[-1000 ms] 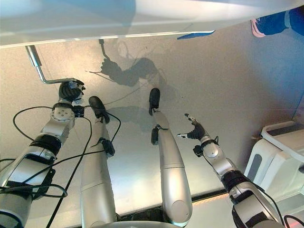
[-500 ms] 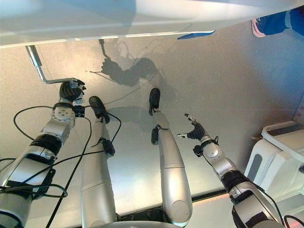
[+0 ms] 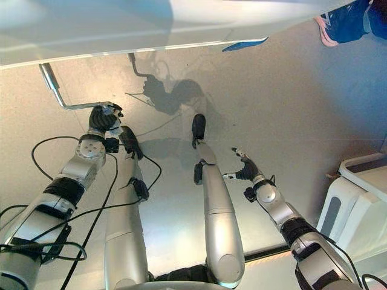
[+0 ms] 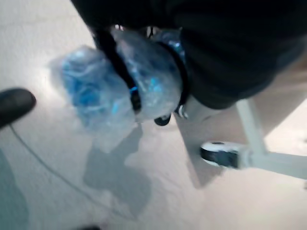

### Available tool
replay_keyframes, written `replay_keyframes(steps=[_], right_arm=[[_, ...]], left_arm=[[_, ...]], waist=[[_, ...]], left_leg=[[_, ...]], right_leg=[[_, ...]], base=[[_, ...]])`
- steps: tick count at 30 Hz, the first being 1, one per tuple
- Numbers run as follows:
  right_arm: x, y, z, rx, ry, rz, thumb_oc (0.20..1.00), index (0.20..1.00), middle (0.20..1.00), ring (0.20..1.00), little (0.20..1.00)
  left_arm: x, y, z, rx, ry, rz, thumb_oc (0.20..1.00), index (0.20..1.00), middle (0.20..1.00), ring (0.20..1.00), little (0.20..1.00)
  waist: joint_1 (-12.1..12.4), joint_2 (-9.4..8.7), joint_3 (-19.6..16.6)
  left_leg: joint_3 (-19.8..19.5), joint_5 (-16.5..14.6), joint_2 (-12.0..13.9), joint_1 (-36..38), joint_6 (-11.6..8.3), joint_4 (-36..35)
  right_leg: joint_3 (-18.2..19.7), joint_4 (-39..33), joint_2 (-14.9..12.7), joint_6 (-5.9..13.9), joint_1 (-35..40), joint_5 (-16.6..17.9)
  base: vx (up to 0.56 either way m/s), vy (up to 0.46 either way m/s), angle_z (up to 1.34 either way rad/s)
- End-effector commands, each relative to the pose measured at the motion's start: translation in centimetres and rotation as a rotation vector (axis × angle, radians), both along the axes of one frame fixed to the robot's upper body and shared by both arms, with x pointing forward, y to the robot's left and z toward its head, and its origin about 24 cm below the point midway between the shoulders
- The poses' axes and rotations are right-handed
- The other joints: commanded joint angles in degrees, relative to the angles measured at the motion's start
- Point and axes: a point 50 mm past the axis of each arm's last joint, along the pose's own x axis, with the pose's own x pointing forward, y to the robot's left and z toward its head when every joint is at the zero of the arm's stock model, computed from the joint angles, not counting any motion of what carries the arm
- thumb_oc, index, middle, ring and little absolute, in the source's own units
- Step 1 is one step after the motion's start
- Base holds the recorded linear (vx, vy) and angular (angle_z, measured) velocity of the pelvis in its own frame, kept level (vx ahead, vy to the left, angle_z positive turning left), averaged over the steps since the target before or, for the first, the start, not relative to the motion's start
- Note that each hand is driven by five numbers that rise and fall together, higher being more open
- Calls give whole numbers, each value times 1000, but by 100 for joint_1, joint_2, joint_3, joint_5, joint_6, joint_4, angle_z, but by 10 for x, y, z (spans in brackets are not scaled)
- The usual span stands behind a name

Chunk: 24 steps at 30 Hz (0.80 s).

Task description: Raise the hospital bed

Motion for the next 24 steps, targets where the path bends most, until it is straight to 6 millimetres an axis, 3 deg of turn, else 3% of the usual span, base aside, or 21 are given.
replay_keyframes(steps=[1,5,15,16,24], right_arm=[[-20,-20,-9,-55,45,-9,1000,1000,1000,1000,1000],[-24,-26,-11,-66,57,-23,1000,1000,1000,1000,1000],[-43,-41,-29,-59,135,-88,1000,1000,1000,1000,1000],[-48,-45,-34,-58,158,-98,1000,1000,1000,1000,1000],[-64,-60,-43,-53,215,-130,1000,1000,1000,1000,1000]], left_arm=[[-11,-83,51,-1,-259,-443,200,200,200,200,200],[-23,-86,58,-26,-292,-517,200,200,200,200,200],[-78,-61,79,-27,-363,-682,200,200,200,200,200],[-91,-53,82,-12,-355,-723,200,200,200,200,200],[-122,-11,83,64,-297,-659,200,200,200,200,200]], waist=[[-55,182,47],[-19,261,47],[239,470,47],[314,496,47],[587,595,47]], left_leg=[[-137,-279,31,85,-86,378],[-116,-305,11,121,-87,421],[-164,-462,-74,34,-21,688],[-169,-472,-103,28,-6,689],[-167,-499,-227,81,55,704]], right_leg=[[-168,-259,274,538,385,47],[-160,-246,260,541,426,42],[-184,-190,171,557,434,91],[-188,-234,149,578,449,129],[-250,-381,-24,693,646,259]], base=[[-5,-1,-4],[-1,0,-1],[-6,20,3],[-3,33,4],[6,83,9]])
